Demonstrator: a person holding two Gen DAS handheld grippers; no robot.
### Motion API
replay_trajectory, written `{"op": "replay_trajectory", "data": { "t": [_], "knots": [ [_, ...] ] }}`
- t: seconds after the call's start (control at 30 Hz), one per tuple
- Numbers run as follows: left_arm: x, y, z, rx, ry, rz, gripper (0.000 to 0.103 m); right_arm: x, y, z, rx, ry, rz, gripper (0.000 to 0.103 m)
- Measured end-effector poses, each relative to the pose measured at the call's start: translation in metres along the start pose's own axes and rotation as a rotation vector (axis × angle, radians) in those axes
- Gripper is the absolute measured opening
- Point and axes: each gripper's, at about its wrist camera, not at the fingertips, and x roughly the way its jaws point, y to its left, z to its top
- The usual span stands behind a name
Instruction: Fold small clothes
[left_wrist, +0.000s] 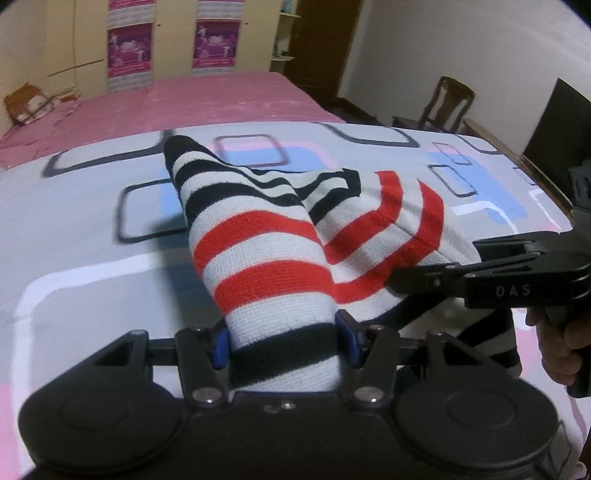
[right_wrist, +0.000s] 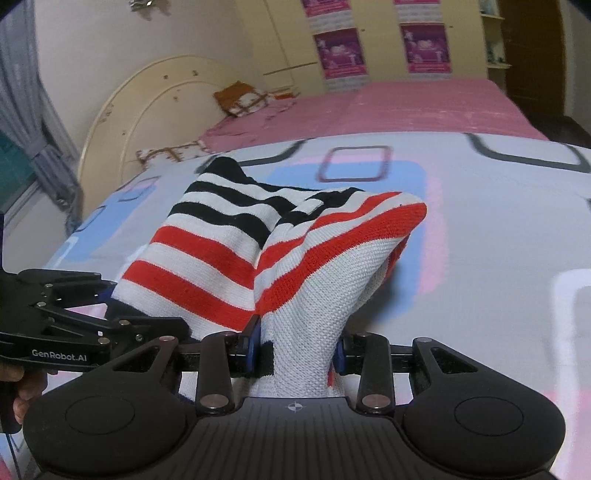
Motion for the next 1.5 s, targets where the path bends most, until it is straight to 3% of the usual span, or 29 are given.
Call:
{"op": "replay_trajectory", "data": {
  "t": [0.2,0.37,0.43,0.53,0.6,0.7,0.8,0.83,0.87,0.9,1.0,1.03,1.07,1.13,1.23,1.33,1.5],
  "knots": [
    [-0.025,0.049,-0.015,-0.036,-0.036,-0.011,0.054,0.028,0.043,0.002,-0.015,-0.007,0.03,0.036],
    [-0.018,0.084,-0.018,-0.086,-0.033,-0.057,0.055,0.051,0.058,0.006,-0.005,-0.004,0.032,0.036],
    [-0.007,0.095,-0.024,-0.097,-0.014,-0.075,0.056,0.064,0.053,0.003,0.027,0.018,0.029,0.037],
    [0.014,0.118,-0.043,-0.202,-0.007,-0.126,0.071,0.094,0.033,-0.015,0.088,0.074,-0.003,0.04],
    [0.018,0.131,-0.052,-0.295,-0.021,-0.188,0.071,0.095,0.02,-0.018,0.165,0.057,0.037,0.04],
    [0.019,0.13,-0.053,-0.284,-0.036,-0.195,0.072,0.096,0.02,-0.015,0.15,0.068,0.033,0.042],
    [0.016,0.135,-0.051,-0.266,-0.031,-0.18,0.081,0.094,0.01,-0.012,0.186,0.073,0.03,0.064],
    [0.013,0.135,-0.051,-0.261,-0.033,-0.163,0.091,0.09,0.008,-0.011,0.186,0.066,0.005,0.075],
    [0.008,0.139,-0.053,-0.261,-0.037,-0.143,0.1,0.085,0.006,-0.012,0.18,0.058,-0.018,0.078],
    [0.004,0.143,-0.054,-0.269,-0.043,-0.126,0.101,0.078,0.005,-0.012,0.178,0.046,-0.027,0.078],
    [-0.016,0.159,-0.052,-0.303,-0.108,-0.164,0.081,0.055,-0.002,-0.007,0.183,-0.022,-0.04,0.077],
    [-0.02,0.16,-0.048,-0.299,-0.135,-0.165,0.067,0.051,-0.003,-0.003,0.181,-0.05,-0.041,0.061],
    [-0.022,0.16,-0.041,-0.281,-0.156,-0.163,0.055,0.049,-0.003,0.003,0.181,-0.073,-0.04,0.036],
    [-0.02,0.153,-0.025,-0.223,-0.181,-0.15,0.05,0.055,-0.001,0.015,0.192,-0.085,-0.02,0.026],
    [-0.005,0.133,-0.004,-0.112,-0.177,-0.153,0.045,0.073,0.016,0.03,0.109,-0.064,-0.007,0.022],
    [0.027,0.116,-0.002,0.002,-0.112,-0.041,0.044,0.106,0.029,0.029,0.006,0.031,-0.11,0.022],
    [0.041,0.121,-0.009,-0.022,-0.111,-0.046,0.044,0.116,0.026,0.026,-0.015,0.013,-0.148,0.022]
  ]
}}
